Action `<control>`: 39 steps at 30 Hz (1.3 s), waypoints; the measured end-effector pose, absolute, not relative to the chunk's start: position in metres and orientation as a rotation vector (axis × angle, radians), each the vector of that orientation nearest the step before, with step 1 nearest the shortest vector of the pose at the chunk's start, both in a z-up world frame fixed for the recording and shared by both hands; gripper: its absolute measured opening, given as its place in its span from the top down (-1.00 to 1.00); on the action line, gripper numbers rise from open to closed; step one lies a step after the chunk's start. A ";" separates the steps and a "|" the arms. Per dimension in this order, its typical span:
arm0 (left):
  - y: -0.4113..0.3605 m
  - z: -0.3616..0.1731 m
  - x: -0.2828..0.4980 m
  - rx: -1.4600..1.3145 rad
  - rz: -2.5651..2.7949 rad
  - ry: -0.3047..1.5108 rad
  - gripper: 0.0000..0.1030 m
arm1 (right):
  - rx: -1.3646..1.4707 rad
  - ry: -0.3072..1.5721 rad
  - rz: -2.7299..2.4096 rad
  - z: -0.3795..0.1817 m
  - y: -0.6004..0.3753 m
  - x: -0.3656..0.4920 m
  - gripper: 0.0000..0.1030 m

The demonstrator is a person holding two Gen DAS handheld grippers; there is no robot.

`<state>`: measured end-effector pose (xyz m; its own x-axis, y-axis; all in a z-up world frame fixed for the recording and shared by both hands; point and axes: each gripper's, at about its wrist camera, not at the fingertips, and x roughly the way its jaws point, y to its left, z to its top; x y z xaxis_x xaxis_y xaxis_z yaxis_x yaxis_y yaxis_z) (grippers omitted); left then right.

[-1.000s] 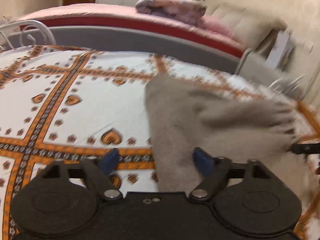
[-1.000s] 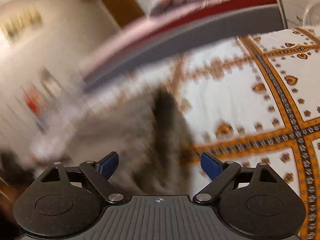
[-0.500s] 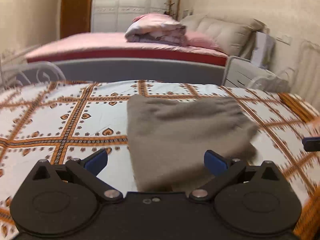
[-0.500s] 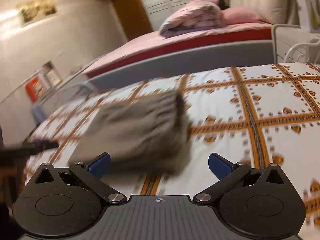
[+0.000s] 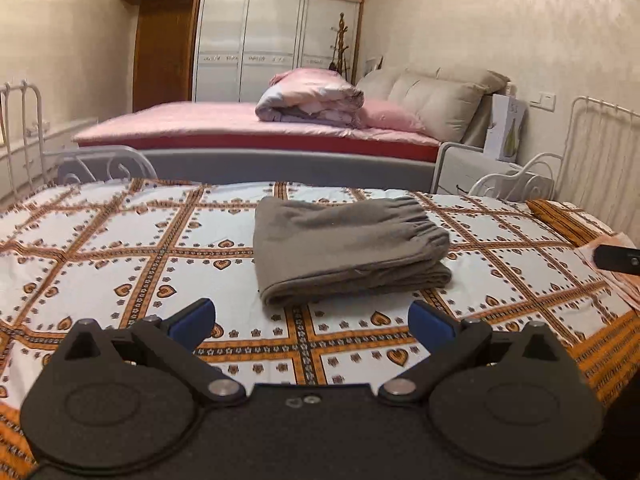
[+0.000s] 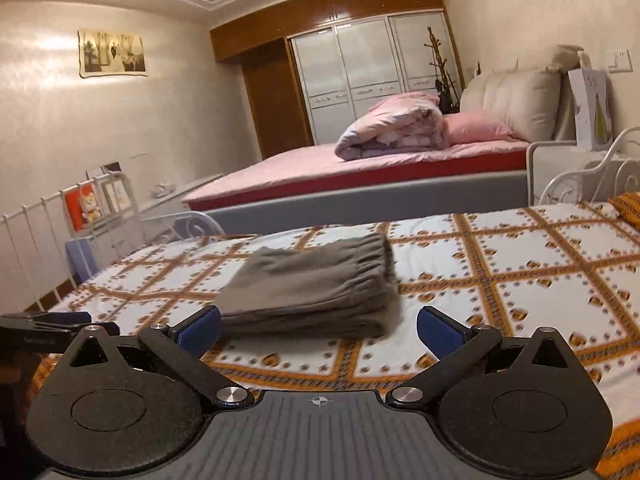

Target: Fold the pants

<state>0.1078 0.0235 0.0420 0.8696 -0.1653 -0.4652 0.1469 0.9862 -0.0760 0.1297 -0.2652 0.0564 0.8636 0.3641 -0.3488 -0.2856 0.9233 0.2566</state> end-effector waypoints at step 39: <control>-0.021 0.038 0.080 -0.015 -0.237 0.399 -0.88 | 0.055 0.457 0.320 0.036 -0.232 0.107 -1.00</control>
<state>0.0800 -0.0211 0.0383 0.8943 -0.2311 -0.3833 0.2252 0.9724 -0.0608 0.1066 -0.2320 0.0361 0.8482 0.3158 -0.4253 -0.2913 0.9486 0.1233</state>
